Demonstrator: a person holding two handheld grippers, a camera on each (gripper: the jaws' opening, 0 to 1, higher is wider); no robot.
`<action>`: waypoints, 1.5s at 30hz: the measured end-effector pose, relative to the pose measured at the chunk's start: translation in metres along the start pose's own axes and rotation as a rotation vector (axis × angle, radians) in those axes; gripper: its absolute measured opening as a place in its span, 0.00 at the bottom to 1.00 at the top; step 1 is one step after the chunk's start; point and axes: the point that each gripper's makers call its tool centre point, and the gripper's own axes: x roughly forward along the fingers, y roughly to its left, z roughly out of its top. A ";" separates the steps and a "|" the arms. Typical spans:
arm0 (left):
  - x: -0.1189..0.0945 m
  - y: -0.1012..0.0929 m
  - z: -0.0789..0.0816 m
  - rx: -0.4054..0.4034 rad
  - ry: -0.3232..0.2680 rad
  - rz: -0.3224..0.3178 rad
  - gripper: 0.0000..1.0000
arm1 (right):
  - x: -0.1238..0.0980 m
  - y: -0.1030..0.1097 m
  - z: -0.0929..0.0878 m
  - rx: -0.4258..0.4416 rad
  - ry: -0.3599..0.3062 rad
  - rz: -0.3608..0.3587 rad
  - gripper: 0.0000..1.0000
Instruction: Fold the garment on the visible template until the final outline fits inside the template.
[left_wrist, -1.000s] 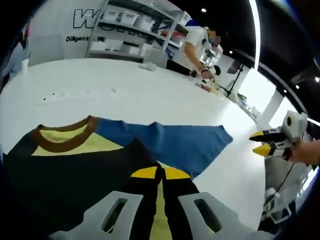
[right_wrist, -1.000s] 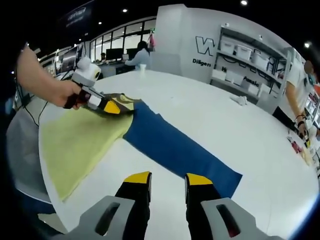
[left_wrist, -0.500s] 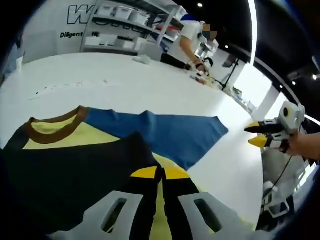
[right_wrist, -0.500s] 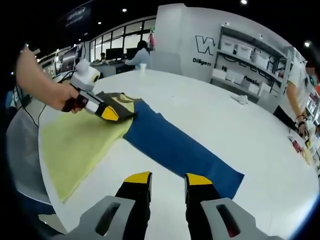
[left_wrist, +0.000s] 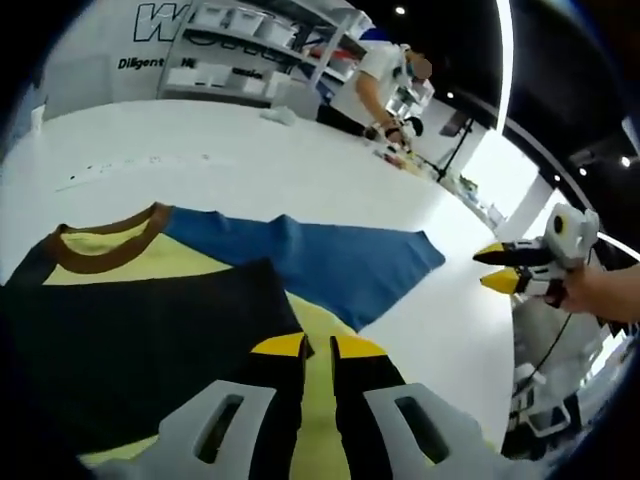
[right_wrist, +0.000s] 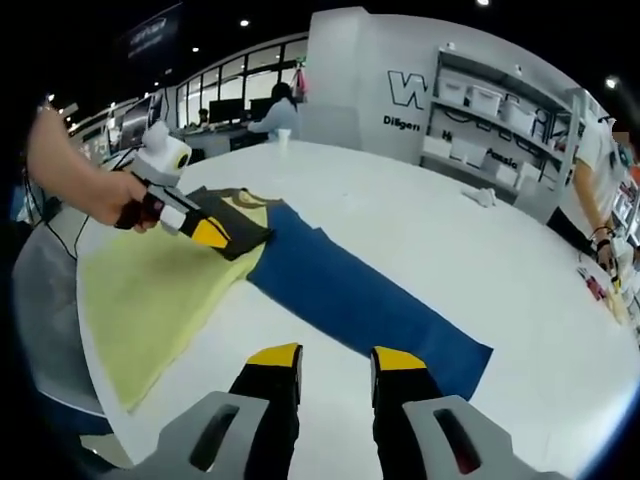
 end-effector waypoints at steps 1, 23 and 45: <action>-0.001 -0.002 -0.001 -0.008 0.001 -0.010 0.09 | 0.001 0.000 0.000 0.006 -0.002 0.000 0.22; -0.092 0.005 0.019 0.013 -0.154 -0.021 0.23 | 0.004 -0.021 -0.014 0.134 0.010 -0.035 0.23; -0.195 0.027 0.008 0.134 -0.268 0.092 0.31 | -0.008 -0.083 -0.058 0.283 0.106 -0.145 0.20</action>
